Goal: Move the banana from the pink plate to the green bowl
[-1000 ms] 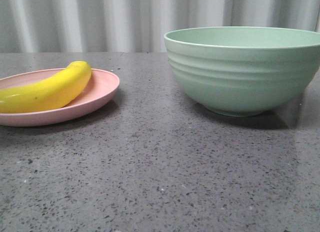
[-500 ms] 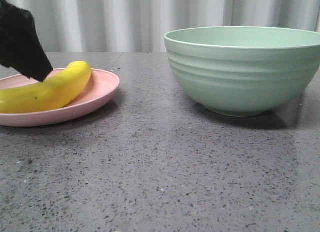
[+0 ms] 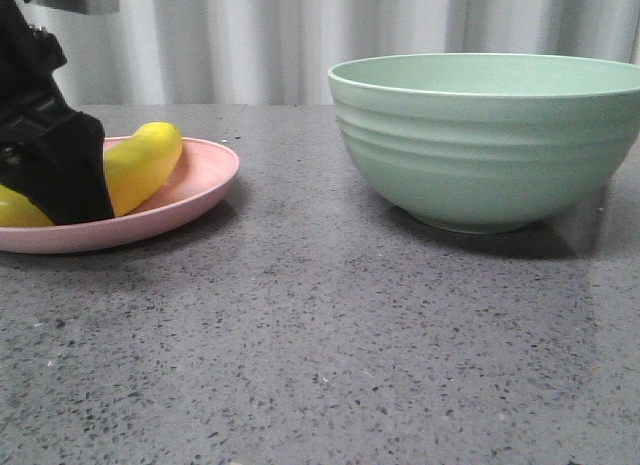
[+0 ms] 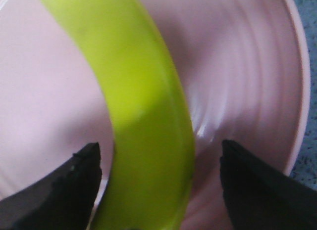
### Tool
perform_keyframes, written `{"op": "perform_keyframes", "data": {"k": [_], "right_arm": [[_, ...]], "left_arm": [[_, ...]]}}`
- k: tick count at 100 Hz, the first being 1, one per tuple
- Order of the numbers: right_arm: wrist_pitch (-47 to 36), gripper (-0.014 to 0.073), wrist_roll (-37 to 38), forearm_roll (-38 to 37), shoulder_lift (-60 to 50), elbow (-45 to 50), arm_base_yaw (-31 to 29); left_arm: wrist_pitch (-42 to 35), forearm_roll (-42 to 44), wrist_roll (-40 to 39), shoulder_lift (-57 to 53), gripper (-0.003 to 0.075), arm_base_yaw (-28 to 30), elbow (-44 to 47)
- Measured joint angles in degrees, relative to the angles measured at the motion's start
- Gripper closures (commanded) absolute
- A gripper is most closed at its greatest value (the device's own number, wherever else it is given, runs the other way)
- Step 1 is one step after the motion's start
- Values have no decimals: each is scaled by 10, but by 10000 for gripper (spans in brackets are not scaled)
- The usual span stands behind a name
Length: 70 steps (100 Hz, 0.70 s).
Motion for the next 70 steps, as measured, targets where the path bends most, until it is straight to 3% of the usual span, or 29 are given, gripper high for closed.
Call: {"op": "perform_keyframes", "data": {"k": [24,39,61,70], "right_arm": [[0,657,0,0,0,0,4],[39,657,0,0,0,-27,10],[175,652,0,0,17,-132,57],[224,603,0,0,36,-180,90]], "left_arm": [[2,0,2,3,740,0,-1],[6,8,8,3,741,0,-5],[30,8,18,2,741,-4,-57],[34,8,37,-5,741,-23,-85]]}}
